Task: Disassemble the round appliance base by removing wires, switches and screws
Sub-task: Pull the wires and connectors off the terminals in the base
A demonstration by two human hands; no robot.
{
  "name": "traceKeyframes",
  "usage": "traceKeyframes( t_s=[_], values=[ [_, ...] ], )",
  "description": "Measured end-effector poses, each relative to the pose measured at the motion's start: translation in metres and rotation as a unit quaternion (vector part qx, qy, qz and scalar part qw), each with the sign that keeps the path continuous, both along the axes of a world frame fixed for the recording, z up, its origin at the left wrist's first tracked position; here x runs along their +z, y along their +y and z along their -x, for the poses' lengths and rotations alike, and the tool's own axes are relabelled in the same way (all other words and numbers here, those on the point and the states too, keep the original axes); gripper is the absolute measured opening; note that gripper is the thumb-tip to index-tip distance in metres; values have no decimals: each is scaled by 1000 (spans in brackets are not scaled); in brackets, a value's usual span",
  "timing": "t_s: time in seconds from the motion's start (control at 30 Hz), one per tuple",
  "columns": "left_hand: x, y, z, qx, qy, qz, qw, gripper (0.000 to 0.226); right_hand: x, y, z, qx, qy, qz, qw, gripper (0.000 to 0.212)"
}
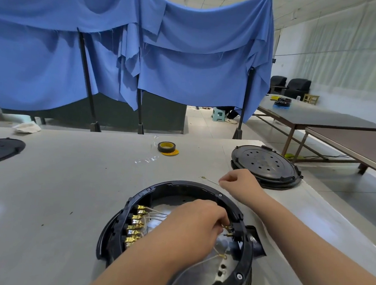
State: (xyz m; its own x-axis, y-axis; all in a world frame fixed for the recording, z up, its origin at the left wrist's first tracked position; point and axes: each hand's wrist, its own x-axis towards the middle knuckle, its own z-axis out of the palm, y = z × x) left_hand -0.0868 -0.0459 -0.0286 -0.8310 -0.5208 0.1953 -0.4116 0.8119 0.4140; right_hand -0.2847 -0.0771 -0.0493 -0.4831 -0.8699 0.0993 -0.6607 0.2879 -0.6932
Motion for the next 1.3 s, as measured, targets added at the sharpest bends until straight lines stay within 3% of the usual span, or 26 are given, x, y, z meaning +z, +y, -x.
traceKeyframes(
  t_s=[0.1, 0.3, 0.53, 0.8, 1.1, 1.3],
  values=[
    [-1, -1, 0, 1, 5, -3, 1000, 19, 8, 37, -14, 30, -109, 40, 993, 14],
    [-1, -1, 0, -1, 10, -7, 1000, 18, 3, 93, -43, 24, -231, 132, 964, 19],
    [0, 0, 4, 0, 15, 5, 1000, 15, -14, 96, -58, 21, -238, 204, 949, 31],
    [0, -4, 10, -7, 26, -7, 1000, 12, -17, 96, -54, 35, -236, 210, 948, 31],
    [2, 1, 12, -15, -4, 71, 997, 11, -15, 96, -51, 47, -235, 196, 951, 30],
    [0, -3, 13, 12, 5, -30, 999, 12, -15, 97, -51, 44, -225, 189, 955, 29]
  ],
)
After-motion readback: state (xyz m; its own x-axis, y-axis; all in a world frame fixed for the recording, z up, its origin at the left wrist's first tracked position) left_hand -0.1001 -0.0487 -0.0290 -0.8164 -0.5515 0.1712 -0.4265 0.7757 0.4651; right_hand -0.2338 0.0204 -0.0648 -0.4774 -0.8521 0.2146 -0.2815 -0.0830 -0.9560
